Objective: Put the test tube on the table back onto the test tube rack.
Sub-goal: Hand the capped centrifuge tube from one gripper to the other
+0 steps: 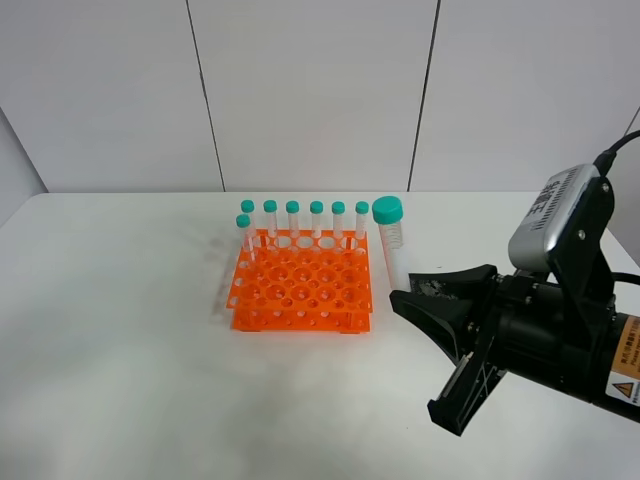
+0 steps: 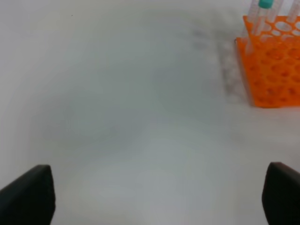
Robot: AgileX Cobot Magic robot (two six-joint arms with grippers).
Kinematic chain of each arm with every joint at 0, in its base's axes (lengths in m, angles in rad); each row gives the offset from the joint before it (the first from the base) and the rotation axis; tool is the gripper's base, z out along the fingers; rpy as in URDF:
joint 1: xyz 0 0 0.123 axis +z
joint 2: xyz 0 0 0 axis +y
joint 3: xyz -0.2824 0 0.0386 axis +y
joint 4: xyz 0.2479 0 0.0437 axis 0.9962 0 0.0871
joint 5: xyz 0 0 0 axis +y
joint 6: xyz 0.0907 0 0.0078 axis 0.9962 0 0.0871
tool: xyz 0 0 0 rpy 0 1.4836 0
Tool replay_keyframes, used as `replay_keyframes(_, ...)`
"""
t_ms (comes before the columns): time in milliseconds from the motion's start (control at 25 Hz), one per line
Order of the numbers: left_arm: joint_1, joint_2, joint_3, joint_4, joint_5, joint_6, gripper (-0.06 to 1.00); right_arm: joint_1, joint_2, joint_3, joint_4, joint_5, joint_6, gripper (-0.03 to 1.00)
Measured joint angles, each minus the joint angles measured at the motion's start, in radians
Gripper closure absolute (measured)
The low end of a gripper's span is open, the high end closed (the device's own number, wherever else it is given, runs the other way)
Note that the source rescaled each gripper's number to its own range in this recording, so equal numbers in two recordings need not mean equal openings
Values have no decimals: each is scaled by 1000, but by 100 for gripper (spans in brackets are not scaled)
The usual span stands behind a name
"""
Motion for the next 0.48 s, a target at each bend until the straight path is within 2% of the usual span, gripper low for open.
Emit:
replay_keyframes(80, -49, 0, 0, -1, 0, 5, -1, 0, 0, 0, -3, 0, 2, 97)
replay_keyframes(320, -385, 0, 0, -4, 0, 32, 0, 0, 0, 1, -6, -1, 4, 97)
replay_keyframes(480, -509, 0, 0, -4, 0, 39, 0, 0, 1, 1, -7, -10, 1, 97)
